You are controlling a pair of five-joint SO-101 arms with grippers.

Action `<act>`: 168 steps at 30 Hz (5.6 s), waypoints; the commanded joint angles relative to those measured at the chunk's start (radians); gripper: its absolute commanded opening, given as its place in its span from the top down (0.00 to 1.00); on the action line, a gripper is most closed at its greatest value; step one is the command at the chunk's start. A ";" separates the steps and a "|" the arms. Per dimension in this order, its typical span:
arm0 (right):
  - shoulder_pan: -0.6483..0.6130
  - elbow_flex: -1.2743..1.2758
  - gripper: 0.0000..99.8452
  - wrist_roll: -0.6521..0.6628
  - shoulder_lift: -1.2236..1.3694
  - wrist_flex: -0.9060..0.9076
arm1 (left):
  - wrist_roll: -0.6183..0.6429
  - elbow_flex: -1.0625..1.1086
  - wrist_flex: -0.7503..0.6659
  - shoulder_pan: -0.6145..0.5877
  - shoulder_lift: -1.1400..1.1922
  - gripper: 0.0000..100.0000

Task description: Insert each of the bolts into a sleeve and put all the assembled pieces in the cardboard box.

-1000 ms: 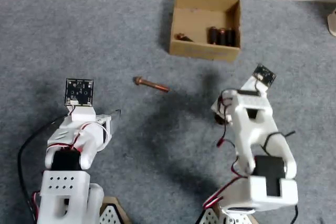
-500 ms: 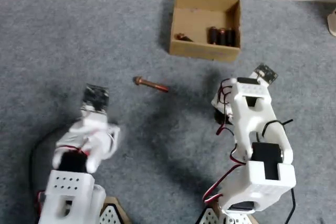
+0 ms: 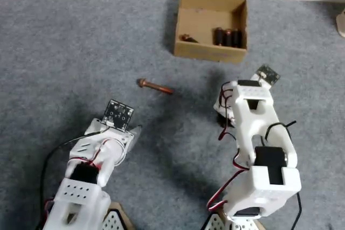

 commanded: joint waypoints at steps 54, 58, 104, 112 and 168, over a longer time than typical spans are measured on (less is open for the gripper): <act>-0.050 0.002 1.00 -0.006 0.024 0.002 | 1.375 -0.530 0.640 0.110 -0.005 0.91; -0.050 0.002 1.00 -0.011 0.022 0.002 | 1.395 -0.587 0.726 0.110 -0.005 0.90; -0.050 0.111 1.00 -0.005 -0.203 0.015 | 1.691 -1.280 0.382 0.147 1.271 0.85; -0.050 0.128 1.00 -0.005 -0.203 -0.005 | 1.692 -1.314 0.384 0.140 1.276 0.85; -0.050 0.133 1.00 0.054 -0.203 -0.004 | 1.778 -2.336 1.028 0.061 2.111 0.97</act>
